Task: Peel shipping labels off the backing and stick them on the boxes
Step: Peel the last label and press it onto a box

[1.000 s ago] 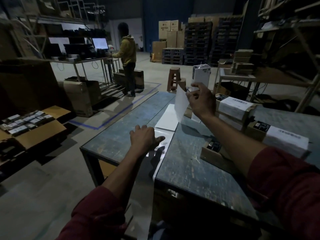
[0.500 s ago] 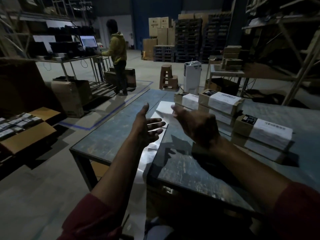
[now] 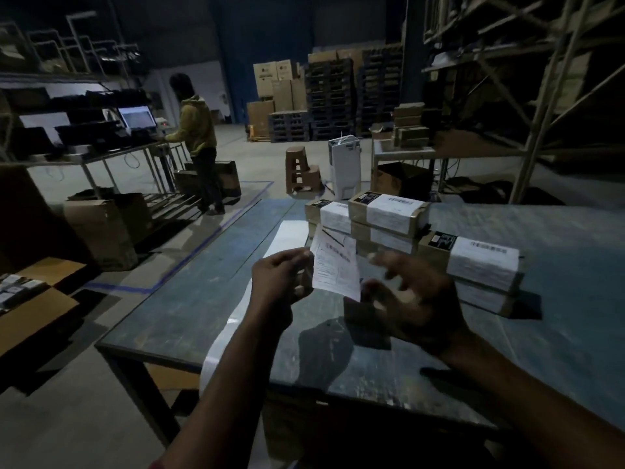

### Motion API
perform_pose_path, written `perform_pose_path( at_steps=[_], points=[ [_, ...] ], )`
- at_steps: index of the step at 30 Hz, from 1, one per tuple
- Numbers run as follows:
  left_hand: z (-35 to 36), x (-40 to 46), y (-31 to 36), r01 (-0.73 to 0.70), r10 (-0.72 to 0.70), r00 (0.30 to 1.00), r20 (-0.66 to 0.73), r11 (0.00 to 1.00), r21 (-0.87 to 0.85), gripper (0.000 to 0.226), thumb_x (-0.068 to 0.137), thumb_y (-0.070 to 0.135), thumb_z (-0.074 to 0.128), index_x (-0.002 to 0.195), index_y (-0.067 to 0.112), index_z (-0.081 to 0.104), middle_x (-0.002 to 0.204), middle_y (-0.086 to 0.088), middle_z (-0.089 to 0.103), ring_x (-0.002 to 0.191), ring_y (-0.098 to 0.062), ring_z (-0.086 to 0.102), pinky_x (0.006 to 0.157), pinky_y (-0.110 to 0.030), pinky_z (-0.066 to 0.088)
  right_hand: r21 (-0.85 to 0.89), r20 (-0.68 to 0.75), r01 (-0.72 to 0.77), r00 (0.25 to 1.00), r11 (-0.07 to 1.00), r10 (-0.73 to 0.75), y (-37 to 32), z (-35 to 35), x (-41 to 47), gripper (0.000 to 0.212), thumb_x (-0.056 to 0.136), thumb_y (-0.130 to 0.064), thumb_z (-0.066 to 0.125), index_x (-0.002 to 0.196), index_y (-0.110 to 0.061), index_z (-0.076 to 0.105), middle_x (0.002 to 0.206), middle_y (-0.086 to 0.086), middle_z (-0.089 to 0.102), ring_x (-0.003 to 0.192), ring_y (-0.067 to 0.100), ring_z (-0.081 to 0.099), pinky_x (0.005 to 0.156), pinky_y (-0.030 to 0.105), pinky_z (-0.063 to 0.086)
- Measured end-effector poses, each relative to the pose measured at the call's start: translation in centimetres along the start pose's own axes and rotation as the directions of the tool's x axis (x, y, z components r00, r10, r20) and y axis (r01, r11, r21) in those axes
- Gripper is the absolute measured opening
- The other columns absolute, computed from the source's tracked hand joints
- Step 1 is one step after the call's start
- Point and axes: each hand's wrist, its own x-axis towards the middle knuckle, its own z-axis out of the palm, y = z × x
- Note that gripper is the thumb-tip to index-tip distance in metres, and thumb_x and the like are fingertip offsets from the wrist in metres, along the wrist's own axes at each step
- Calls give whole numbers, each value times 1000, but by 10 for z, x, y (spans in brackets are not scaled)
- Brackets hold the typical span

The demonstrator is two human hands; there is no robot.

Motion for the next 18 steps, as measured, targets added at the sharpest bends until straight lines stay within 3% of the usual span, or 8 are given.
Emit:
perform_pose_path(
  at_steps=[1,3,5,7,9,13,18],
  points=[
    [3,-2,-4,-15,15,1000,10,999,-30,10,96,9,69,102,4,77,84,-11,77,62,-17,72,51,-23,52,46,-88,-169,981,985,172,0,-7,-2,41,102,-56,56,117,-23,73,111,-8,74,88,0,68,69,12,51],
    [16,-9,-7,-36,40,998,40,996,-85,11,98,10,68,103,5,76,87,-13,78,66,-17,73,54,-23,53,261,-131,-490,835,832,534,2,-18,3,19,99,-44,66,104,-29,74,98,-13,76,79,4,72,60,17,52],
    [27,-17,-12,-38,50,995,83,990,-136,12,98,11,66,105,6,76,94,-14,79,76,-21,76,58,-25,56,494,52,-689,632,530,774,7,-29,7,13,99,-34,70,105,-24,73,96,-3,78,70,10,74,50,20,51],
    [40,-24,-17,-11,38,991,129,980,-198,13,98,10,66,106,6,75,98,-14,79,83,-23,77,61,-27,59,596,227,-742,523,307,821,11,-37,4,20,97,-33,73,110,-19,73,100,4,80,73,19,77,53,27,56],
    [51,-29,-22,2,34,987,158,976,-218,12,97,9,67,104,6,75,97,-15,79,83,-23,76,61,-28,60,636,274,-736,498,233,823,12,-41,-1,17,97,-29,72,109,-17,73,100,7,81,81,24,78,65,34,59],
    [65,-28,-41,-61,76,990,122,991,-121,8,94,9,72,97,11,79,91,-14,79,77,-22,73,60,-30,57,700,189,-673,497,238,847,14,-50,-6,13,97,-23,72,107,-16,75,99,5,82,94,30,77,83,46,58],
    [74,-28,-53,-94,98,986,133,995,-38,9,94,11,72,99,9,79,93,-12,80,81,-22,74,60,-31,55,719,196,-663,481,209,854,14,-60,-13,12,95,-23,73,103,-14,76,92,8,82,79,23,75,70,36,56]
  ],
)
